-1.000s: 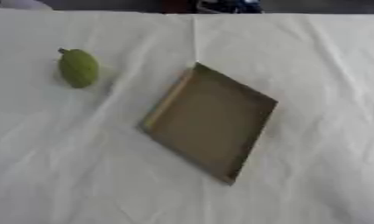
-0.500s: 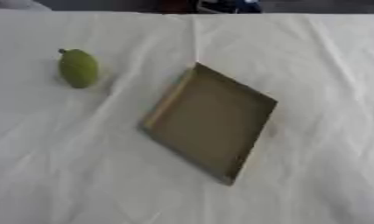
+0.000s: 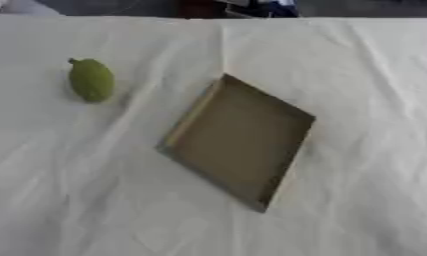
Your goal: Pick up objects on the table and place them in the box.
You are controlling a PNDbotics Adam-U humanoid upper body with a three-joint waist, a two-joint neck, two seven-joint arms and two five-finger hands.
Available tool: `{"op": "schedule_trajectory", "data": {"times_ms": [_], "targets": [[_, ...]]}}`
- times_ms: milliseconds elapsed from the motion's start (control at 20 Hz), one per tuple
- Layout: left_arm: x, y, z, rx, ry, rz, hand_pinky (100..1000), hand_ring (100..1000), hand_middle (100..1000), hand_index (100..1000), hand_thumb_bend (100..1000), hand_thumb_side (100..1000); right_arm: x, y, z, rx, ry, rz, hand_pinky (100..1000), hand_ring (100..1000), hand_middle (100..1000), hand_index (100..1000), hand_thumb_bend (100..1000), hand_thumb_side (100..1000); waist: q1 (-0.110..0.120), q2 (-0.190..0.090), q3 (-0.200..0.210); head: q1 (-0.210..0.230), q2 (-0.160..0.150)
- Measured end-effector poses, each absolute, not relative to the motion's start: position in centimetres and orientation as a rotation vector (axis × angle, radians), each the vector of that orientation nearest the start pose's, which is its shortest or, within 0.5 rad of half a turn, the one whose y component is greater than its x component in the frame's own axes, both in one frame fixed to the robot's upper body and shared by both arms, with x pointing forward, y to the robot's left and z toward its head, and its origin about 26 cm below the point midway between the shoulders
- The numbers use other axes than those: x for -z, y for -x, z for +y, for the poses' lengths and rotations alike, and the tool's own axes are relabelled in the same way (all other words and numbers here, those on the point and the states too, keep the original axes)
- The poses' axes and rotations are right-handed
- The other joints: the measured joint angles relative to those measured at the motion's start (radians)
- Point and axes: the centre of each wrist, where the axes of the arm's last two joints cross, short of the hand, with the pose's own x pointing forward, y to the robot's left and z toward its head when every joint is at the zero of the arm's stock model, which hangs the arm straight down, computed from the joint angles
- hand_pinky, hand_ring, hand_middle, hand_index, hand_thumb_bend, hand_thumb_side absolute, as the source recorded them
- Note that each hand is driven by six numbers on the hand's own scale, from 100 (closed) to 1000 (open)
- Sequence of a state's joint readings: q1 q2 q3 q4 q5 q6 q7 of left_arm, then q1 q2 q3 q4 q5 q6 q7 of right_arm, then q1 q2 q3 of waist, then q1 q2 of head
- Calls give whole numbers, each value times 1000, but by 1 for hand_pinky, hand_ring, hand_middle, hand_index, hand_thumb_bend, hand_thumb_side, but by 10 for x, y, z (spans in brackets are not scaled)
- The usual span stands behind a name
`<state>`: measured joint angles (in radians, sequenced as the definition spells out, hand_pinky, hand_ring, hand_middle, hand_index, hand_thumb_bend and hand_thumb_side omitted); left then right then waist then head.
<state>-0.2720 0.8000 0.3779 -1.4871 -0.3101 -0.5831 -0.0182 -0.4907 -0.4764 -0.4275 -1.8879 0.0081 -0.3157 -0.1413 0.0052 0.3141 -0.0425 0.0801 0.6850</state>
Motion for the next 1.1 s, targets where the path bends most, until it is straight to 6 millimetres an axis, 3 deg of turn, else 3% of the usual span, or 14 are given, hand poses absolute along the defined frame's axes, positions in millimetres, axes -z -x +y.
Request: {"op": "schedule_trajectory", "data": {"times_ms": [300,600,850,1100], "targets": [[-212,-315,501,1195,-1054,-1992,910,798,832,949,107,354,-289,-302,-375,46,-849,3335,726,642,633,756,100,272,8,-1,-6,8,1],[-215,-332,494,1409,-948,-1906,996,875,867,959,254,100,-289,-303,-373,65,-829,3345,726,642,632,756,100,273,12,-7,-10,21,9],[-224,-348,477,1558,-859,-1810,1000,890,871,962,435,100,-288,-303,-372,77,-821,3348,727,642,632,756,100,274,13,-13,-13,30,9],[-233,-368,453,1631,-792,-1763,1000,881,864,957,438,100,-288,-304,-371,88,-808,3356,727,642,632,756,100,275,18,-19,-13,34,17]]}}
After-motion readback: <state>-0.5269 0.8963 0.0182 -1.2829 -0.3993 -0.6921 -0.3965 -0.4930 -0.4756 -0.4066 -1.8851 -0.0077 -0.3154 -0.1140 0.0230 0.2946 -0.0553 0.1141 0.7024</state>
